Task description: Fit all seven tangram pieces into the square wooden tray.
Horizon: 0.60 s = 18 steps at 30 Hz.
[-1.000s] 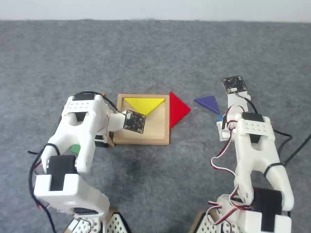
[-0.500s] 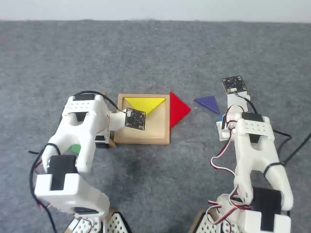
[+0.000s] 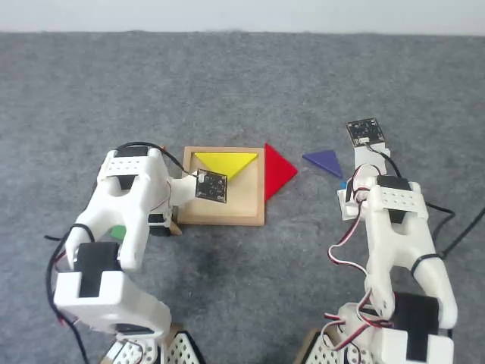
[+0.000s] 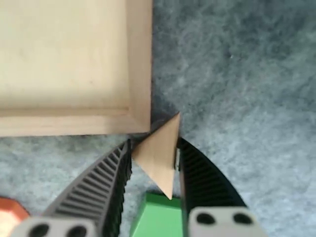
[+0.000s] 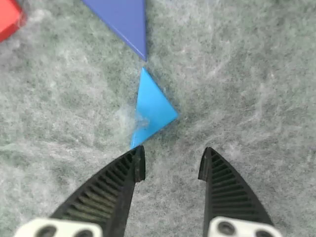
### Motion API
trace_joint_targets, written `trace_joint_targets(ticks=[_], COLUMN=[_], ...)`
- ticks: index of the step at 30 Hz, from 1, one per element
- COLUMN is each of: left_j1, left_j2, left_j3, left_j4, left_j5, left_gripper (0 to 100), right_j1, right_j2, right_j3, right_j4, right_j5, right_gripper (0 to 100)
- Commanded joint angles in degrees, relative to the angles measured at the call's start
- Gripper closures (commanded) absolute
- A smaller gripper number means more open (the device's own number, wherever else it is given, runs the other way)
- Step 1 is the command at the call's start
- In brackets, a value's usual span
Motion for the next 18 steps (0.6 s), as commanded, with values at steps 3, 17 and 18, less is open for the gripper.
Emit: trace_joint_targets(ticks=[3,17,18], left_j1=[-0.4,-2.4,-2.4], left_j2=[-3.2,-18.5,-20.3], left_j3=[-0.7,3.1,3.6], left_j4=[1.1,4.0,4.0], left_j5=[1.1,3.4,3.4], left_gripper=[91,91,91], right_j1=[0.6,0.6,0.6], right_j2=[-1.2,-1.2,-1.2], right_j3=[-0.6,-0.6,-0.6], right_j4=[0.4,0.4,0.4], right_j5=[-0.1,-0.3,-0.3], right_gripper=[80.8,80.8,80.8])
